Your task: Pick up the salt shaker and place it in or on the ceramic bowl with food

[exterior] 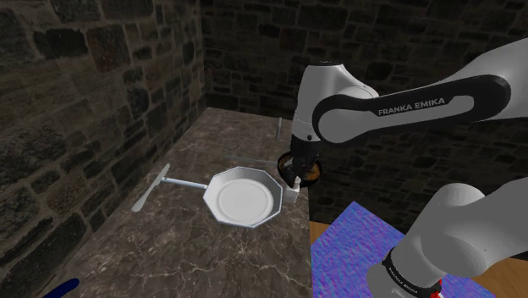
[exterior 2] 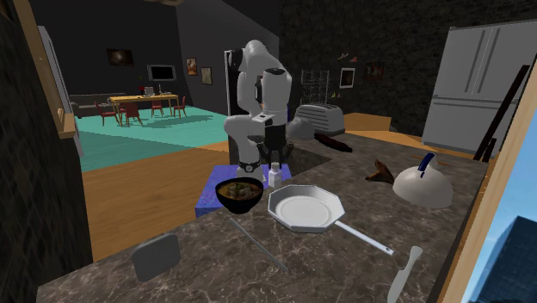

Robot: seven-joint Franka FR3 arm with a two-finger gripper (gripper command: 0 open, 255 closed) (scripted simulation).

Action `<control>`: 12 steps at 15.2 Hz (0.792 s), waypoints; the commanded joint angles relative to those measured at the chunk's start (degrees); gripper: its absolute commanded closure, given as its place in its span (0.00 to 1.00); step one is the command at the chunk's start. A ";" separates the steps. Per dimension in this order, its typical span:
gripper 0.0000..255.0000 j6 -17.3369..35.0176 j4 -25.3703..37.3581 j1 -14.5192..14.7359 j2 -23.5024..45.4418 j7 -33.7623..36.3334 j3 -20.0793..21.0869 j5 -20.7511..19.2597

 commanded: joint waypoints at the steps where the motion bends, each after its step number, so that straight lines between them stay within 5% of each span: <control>1: 1.00 -1.81 1.06 -0.02 -0.72 0.01 -0.21 -0.11; 12: 1.00 -11.03 7.91 -0.24 -3.11 0.16 -1.22 -0.78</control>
